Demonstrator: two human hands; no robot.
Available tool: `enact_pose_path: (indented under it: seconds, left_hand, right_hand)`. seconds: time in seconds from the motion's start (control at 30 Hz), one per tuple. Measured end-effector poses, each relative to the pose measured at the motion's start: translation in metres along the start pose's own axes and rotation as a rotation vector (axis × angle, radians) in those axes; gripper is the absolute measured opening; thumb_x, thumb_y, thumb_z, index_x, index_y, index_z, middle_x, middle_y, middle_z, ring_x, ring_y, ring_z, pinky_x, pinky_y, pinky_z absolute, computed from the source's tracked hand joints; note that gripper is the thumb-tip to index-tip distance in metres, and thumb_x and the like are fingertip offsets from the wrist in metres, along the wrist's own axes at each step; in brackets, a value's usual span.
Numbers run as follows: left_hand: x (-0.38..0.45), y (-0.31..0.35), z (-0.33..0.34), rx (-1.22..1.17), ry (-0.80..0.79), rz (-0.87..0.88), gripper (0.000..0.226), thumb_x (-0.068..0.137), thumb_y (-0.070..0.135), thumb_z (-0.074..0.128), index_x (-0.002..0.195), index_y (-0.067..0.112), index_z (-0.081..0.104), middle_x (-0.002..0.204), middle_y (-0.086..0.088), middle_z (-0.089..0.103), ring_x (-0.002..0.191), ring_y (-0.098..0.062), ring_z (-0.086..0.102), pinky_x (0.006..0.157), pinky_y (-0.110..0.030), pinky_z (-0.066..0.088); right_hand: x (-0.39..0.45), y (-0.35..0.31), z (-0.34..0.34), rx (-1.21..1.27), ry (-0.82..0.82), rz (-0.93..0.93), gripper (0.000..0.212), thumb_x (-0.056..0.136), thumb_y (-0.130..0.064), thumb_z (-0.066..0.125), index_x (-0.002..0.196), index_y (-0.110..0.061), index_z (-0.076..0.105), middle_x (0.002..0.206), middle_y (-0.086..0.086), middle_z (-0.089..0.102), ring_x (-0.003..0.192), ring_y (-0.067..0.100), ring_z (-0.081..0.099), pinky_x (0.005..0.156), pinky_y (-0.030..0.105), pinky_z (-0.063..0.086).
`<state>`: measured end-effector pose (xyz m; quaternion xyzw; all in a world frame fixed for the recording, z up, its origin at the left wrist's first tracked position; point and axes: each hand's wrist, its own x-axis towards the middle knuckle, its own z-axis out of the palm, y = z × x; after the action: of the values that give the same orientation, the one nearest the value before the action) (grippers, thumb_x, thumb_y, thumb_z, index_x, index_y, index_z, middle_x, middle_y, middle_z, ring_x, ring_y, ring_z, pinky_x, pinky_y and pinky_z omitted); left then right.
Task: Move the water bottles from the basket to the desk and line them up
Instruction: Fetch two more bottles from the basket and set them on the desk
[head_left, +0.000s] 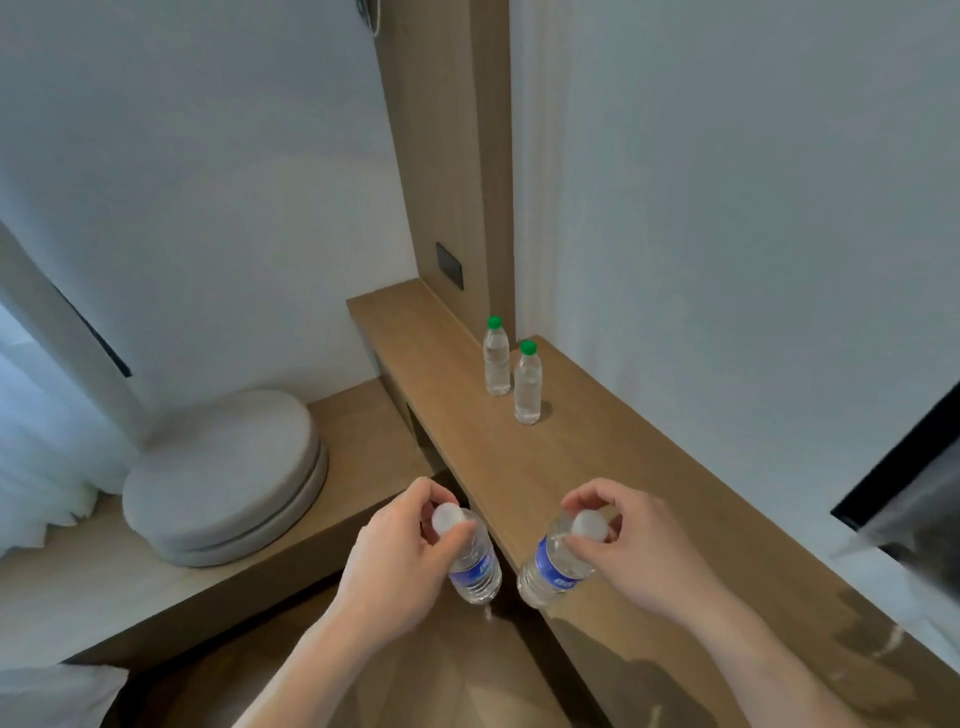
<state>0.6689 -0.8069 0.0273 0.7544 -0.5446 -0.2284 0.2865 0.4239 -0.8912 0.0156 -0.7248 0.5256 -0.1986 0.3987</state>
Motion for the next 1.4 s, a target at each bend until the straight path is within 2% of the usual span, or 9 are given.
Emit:
enact_pose_path:
  seconds: [0.3, 0.47, 0.6, 0.7, 0.87, 1.0, 1.17, 1.27, 1.4]
  left_hand:
    - [0.16, -0.033, -0.01, 0.027, -0.051, 0.073, 0.015, 0.095, 0.05, 0.069, 0.098, 0.039, 0.058, 0.082, 0.011, 0.069, 0.074, -0.006, 0.065, 0.06, -0.019, 0.049]
    - [0.253, -0.068, 0.001, 0.013, -0.196, 0.118, 0.016, 0.096, 0.047, 0.069, 0.097, 0.037, 0.056, 0.082, 0.007, 0.069, 0.074, -0.002, 0.064, 0.057, -0.019, 0.048]
    - [0.331, -0.09, 0.006, 0.063, -0.304, 0.202, 0.021, 0.094, 0.052, 0.069, 0.096, 0.037, 0.055, 0.081, 0.01, 0.068, 0.073, -0.008, 0.066, 0.064, -0.034, 0.057]
    - [0.383, -0.098, 0.012, 0.1, -0.373, 0.26, 0.022, 0.093, 0.051, 0.07, 0.092, 0.036, 0.054, 0.081, 0.009, 0.067, 0.074, -0.009, 0.064, 0.066, -0.035, 0.057]
    - [0.453, -0.111, 0.039, 0.182, -0.453, 0.344, 0.026, 0.092, 0.053, 0.069, 0.089, 0.036, 0.05, 0.082, 0.012, 0.064, 0.076, -0.009, 0.062, 0.069, -0.04, 0.056]
    - [0.481, -0.113, 0.06, 0.195, -0.49, 0.366, 0.024, 0.093, 0.054, 0.067, 0.093, 0.037, 0.05, 0.086, 0.011, 0.064, 0.079, -0.011, 0.063, 0.07, -0.04, 0.057]
    - [0.499, -0.119, 0.076, 0.189, -0.517, 0.373, 0.024, 0.095, 0.057, 0.063, 0.101, 0.036, 0.052, 0.091, 0.01, 0.065, 0.084, -0.017, 0.065, 0.075, -0.041, 0.058]
    - [0.503, -0.118, 0.077, 0.181, -0.511, 0.382, 0.024, 0.097, 0.059, 0.059, 0.104, 0.037, 0.051, 0.091, 0.008, 0.064, 0.084, -0.017, 0.064, 0.073, -0.04, 0.057]
    - [0.502, -0.121, 0.073, 0.227, -0.531, 0.452, 0.024, 0.099, 0.063, 0.053, 0.105, 0.04, 0.048, 0.098, 0.013, 0.062, 0.084, -0.01, 0.063, 0.07, -0.037, 0.056]
  right_hand:
    - [0.114, 0.003, 0.014, -0.003, 0.07, 0.168, 0.022, 0.09, -0.023, 0.074, 0.094, -0.044, 0.071, 0.094, -0.025, 0.07, 0.088, 0.003, 0.067, 0.071, 0.025, 0.059]
    - [0.169, 0.012, 0.033, 0.007, 0.191, 0.289, 0.023, 0.089, -0.023, 0.076, 0.094, -0.044, 0.071, 0.099, -0.022, 0.068, 0.09, 0.001, 0.065, 0.069, 0.022, 0.053]
    - [0.213, 0.014, 0.051, 0.027, 0.301, 0.41, 0.027, 0.089, -0.015, 0.074, 0.09, -0.042, 0.072, 0.099, -0.02, 0.068, 0.082, -0.002, 0.061, 0.064, 0.016, 0.042]
    - [0.246, 0.016, 0.064, 0.04, 0.37, 0.45, 0.031, 0.085, -0.011, 0.072, 0.088, -0.042, 0.073, 0.098, -0.019, 0.07, 0.081, -0.006, 0.061, 0.067, 0.013, 0.04]
    - [0.294, 0.02, 0.079, 0.032, 0.444, 0.541, 0.029, 0.09, -0.011, 0.07, 0.091, -0.04, 0.073, 0.111, -0.018, 0.067, 0.105, 0.008, 0.062, 0.09, 0.028, 0.05]
    - [0.322, 0.021, 0.089, 0.017, 0.486, 0.587, 0.029, 0.093, -0.008, 0.069, 0.091, -0.036, 0.072, 0.114, -0.01, 0.065, 0.11, 0.013, 0.061, 0.091, 0.026, 0.047]
    - [0.336, 0.026, 0.106, -0.038, 0.474, 0.668, 0.023, 0.097, -0.012, 0.063, 0.104, -0.031, 0.073, 0.122, -0.006, 0.062, 0.125, 0.019, 0.058, 0.104, 0.034, 0.048]
    - [0.33, 0.028, 0.119, -0.143, 0.537, 0.58, 0.027, 0.096, -0.005, 0.062, 0.109, -0.027, 0.07, 0.115, -0.013, 0.059, 0.122, 0.027, 0.062, 0.102, 0.045, 0.053]
    - [0.327, 0.036, 0.126, -0.173, 0.568, 0.591, 0.035, 0.099, 0.004, 0.059, 0.122, -0.02, 0.07, 0.117, -0.01, 0.056, 0.109, 0.019, 0.064, 0.086, 0.019, 0.049]
